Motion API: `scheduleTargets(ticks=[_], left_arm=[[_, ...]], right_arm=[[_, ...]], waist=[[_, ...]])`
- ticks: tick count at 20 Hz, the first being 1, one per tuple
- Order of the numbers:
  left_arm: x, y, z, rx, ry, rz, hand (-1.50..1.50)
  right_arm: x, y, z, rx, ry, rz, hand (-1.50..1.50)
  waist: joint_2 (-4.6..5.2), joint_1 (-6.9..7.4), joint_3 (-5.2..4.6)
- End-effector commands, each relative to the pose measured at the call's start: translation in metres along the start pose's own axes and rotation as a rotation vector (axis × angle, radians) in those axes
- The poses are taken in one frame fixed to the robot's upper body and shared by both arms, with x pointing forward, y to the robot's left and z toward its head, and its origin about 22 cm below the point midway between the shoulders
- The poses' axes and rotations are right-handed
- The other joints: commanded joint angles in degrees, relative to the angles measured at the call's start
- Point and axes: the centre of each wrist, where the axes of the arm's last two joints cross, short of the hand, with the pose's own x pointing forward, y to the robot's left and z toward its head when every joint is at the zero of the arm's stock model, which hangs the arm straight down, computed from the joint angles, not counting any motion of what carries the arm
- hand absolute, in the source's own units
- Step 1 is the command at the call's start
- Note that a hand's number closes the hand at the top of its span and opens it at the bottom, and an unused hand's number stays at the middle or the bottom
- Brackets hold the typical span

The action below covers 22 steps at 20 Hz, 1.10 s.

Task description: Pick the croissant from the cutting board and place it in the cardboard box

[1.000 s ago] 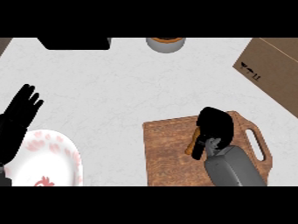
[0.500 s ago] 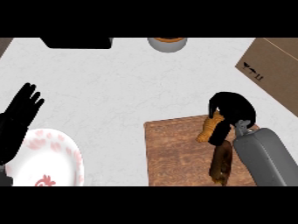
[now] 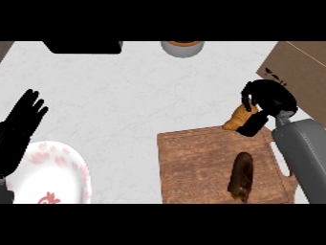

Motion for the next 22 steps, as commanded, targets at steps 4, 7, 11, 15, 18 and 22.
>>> scheduleTargets(ticks=[4, 7, 11, 15, 18, 22], left_arm=[[0.002, -0.005, -0.014, 0.005, 0.007, -0.001, 0.00], [-0.005, 0.020, 0.002, 0.041, -0.001, 0.012, 0.00], [-0.013, -0.004, 0.008, 0.021, 0.014, 0.010, 0.00], [-0.009, -0.004, 0.003, 0.032, 0.008, 0.002, 0.00], [-0.001, -0.009, 0.005, 0.014, 0.001, -0.005, 0.00], [-0.011, 0.002, -0.001, 0.005, 0.004, -0.010, 0.00]], right_arm=[[0.011, -0.051, 0.022, -0.185, -0.110, -0.001, 1.50], [0.027, -0.076, 0.052, -0.322, -0.125, -0.026, 1.50], [0.027, -0.127, 0.082, -0.520, -0.086, -0.085, 1.50], [0.028, -0.150, 0.100, -0.612, 0.066, -0.075, 1.50], [0.007, -0.178, 0.100, -0.660, 0.116, -0.136, 1.50], [-0.014, -0.197, 0.097, -0.700, 0.180, -0.170, 1.50]], waist=[[-0.18, -0.74, -0.03], [-0.47, -1.18, -0.07], [-0.57, -1.29, -0.06], [-0.34, -0.88, -0.06], [-0.18, -0.30, -0.02], [0.00, -0.07, -0.04]])
